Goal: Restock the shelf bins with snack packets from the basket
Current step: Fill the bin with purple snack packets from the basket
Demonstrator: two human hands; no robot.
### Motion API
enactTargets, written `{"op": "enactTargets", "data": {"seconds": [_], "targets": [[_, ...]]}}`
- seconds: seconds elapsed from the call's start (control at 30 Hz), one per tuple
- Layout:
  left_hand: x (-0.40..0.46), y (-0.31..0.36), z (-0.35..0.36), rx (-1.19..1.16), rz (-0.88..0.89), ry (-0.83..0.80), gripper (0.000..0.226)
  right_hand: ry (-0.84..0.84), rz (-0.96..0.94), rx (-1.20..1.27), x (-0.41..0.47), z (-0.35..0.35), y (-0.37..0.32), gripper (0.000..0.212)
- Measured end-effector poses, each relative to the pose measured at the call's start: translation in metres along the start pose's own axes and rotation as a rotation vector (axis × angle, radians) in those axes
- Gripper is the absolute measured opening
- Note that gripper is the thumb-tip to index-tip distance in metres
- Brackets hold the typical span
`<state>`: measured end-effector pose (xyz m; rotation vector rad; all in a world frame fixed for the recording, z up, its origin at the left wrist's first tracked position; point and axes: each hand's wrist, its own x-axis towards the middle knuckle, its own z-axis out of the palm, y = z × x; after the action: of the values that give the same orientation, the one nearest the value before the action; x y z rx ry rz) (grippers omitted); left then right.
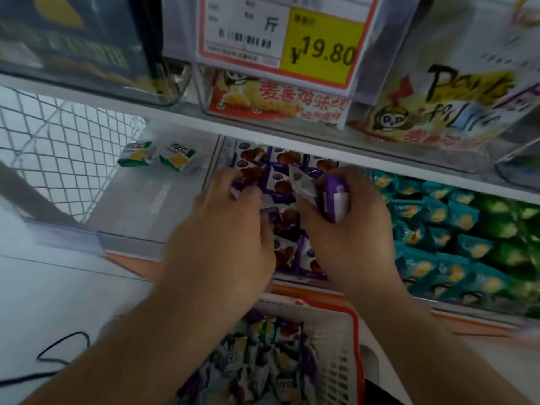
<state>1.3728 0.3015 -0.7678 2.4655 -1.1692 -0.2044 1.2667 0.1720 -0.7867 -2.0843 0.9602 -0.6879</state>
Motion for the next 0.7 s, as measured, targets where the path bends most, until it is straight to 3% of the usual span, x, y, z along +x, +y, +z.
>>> {"op": "enactTargets", "data": {"seconds": [0.1,0.2,0.23,0.37,0.47,0.53,0.6,0.7], "targets": [[0.006,0.001,0.0,-0.38,-0.083,0.02,0.034,-0.119,-0.152,0.079,-0.002,0.005,-0.008,0.034],[0.02,0.001,-0.004,-1.177,-0.48,-0.219,0.043,-0.223,-0.236,0.168,-0.003,0.006,-0.008,0.041],[0.023,0.001,-0.006,-1.347,-0.559,-0.272,0.044,-0.253,-0.268,0.167,-0.003,0.005,-0.007,0.041],[0.025,-0.004,0.001,-1.48,-0.64,-0.289,0.03,-0.38,-0.096,0.332,0.001,-0.004,-0.007,0.043],[0.026,-0.008,0.005,-1.552,-0.692,-0.276,0.026,-0.319,0.263,0.784,0.008,-0.004,0.001,0.038],[0.028,-0.01,0.008,-1.576,-0.695,-0.261,0.023,-0.2,0.482,0.909,0.013,0.0,0.007,0.041],[0.03,-0.01,0.009,-1.592,-0.718,-0.243,0.019,-0.16,0.547,0.983,0.016,0.001,0.008,0.023],[0.032,-0.009,0.012,-1.572,-0.749,-0.233,0.019,-0.155,0.547,1.03,0.017,-0.002,0.005,0.037]]}}
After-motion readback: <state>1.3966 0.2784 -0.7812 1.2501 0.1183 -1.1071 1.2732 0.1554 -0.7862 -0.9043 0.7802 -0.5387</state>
